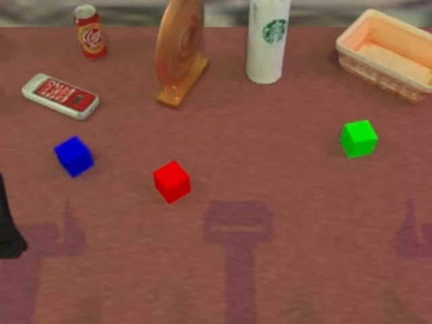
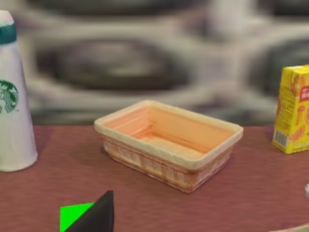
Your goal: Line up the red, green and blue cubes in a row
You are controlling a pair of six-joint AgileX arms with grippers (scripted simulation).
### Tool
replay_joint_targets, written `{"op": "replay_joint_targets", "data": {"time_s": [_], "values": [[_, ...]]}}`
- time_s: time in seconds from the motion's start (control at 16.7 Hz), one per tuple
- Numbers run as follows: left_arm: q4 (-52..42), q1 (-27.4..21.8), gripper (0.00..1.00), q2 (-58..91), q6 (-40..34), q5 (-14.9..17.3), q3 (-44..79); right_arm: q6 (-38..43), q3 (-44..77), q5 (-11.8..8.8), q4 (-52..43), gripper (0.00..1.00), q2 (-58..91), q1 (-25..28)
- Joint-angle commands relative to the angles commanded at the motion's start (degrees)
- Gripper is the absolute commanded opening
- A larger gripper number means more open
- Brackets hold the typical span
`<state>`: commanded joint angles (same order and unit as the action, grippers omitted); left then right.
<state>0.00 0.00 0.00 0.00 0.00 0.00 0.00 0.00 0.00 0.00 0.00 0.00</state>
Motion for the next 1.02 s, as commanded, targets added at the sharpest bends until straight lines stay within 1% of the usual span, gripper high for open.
{"op": "replay_joint_targets", "data": {"time_s": [0.24,0.48,0.72,1.02], "values": [[-1.22,-0.61,1.0,1.75,0.44,0.08,1.73,0.0,0.0,0.0,0.0,1.0,0.0,0.0],[-8.18,-3.72,1.0,12.52,3.0,0.23,12.32,0.0,0.0,0.0,0.0,1.0,0.0,0.0],[-19.57,-8.39,1.0,32.84,7.23,0.2,29.98,0.0,0.0,0.0,0.0,1.0,0.0,0.0],[-36.97,-15.26,1.0,67.18,13.58,0.06,55.19,0.0,0.0,0.0,0.0,1.0,0.0,0.0]]}}
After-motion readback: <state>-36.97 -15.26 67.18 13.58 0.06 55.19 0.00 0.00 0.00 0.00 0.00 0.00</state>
